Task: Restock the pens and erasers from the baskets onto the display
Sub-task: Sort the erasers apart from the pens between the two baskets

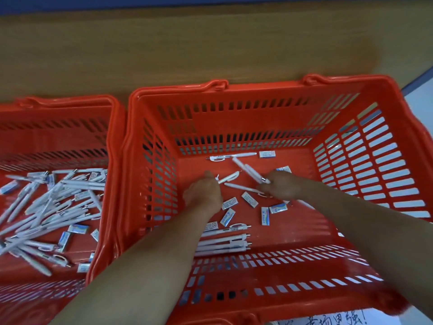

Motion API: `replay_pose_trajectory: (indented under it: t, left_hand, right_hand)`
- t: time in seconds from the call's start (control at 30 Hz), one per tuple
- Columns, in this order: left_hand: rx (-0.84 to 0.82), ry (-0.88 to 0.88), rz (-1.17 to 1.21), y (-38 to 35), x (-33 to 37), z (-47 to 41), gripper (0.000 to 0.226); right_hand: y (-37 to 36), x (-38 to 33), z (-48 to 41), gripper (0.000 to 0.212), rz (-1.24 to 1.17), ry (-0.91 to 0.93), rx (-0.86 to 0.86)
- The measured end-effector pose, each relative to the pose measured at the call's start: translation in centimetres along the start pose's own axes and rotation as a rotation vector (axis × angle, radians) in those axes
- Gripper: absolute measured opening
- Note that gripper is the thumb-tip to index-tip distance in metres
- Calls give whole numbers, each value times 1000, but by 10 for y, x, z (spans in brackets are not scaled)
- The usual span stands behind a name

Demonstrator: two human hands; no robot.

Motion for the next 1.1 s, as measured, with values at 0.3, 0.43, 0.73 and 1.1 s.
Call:
replay_pose_trajectory:
  t: [0.3,0.43,0.73,1.1]
  left_hand:
    - [-3,-118,-198,21,8,-4,31]
    - [91,-120,-151,34,6,-10,38]
    - [279,-373,-361,49,28,-37,48]
    - [58,-347,-488,39,22,-27,30]
  right_hand:
    - [-22,-19,-9,49,53,157,203]
    - [-22,-10,-11,31,99,170,184]
    - [1,7,-14,21,126,82,240]
    - [-22,-13,-12,41,289,174,186]
Point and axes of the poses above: each hand's wrist, its own z-axis away from the middle knuckle, its own y-axis out of the back of the hand, x = y × z, the point moved 4 cm from there along -z, towards the middle knuckle, and after that the axes turned 15 degrees about -z, right-handed, at the moved point
